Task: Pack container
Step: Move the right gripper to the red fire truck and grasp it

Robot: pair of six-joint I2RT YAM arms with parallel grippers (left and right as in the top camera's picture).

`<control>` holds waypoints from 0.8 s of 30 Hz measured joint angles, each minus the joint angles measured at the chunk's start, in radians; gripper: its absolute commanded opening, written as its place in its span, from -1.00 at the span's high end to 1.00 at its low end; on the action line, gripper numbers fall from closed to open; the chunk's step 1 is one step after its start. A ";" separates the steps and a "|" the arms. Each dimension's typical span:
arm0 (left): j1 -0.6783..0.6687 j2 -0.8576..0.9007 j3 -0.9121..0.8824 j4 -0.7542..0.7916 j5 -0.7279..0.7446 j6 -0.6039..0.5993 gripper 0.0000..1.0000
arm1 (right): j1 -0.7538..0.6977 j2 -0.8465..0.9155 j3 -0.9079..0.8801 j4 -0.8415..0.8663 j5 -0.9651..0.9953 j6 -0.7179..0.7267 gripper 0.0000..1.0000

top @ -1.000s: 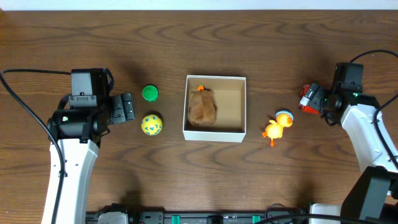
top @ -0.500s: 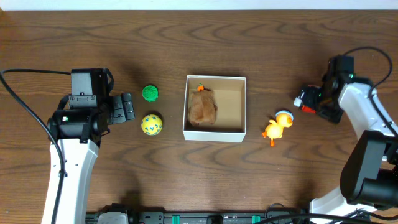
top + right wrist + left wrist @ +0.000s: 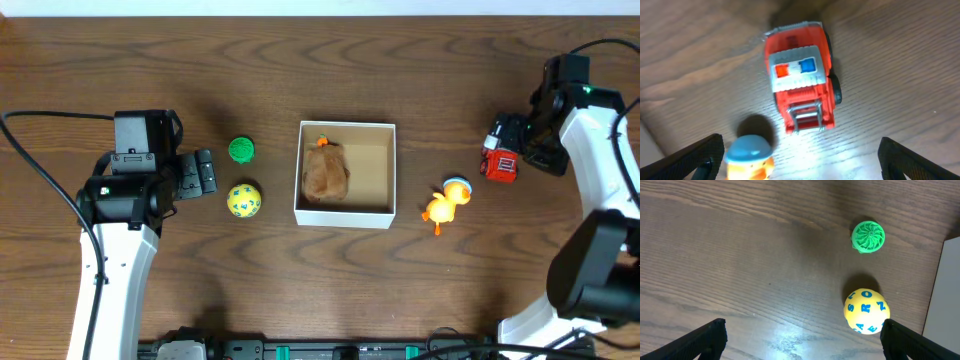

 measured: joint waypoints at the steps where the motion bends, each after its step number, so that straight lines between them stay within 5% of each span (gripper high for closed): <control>1: 0.000 0.000 0.000 0.000 0.000 0.000 -0.96 | -0.005 0.024 0.001 0.001 0.000 -0.001 -0.98; 9: 0.000 0.000 0.000 0.000 0.000 0.000 -0.96 | -0.030 0.192 0.001 0.045 0.003 -0.003 -0.97; 24: 0.000 0.000 0.000 0.000 0.000 0.000 -0.96 | -0.024 0.218 -0.014 0.118 0.003 -0.011 -0.76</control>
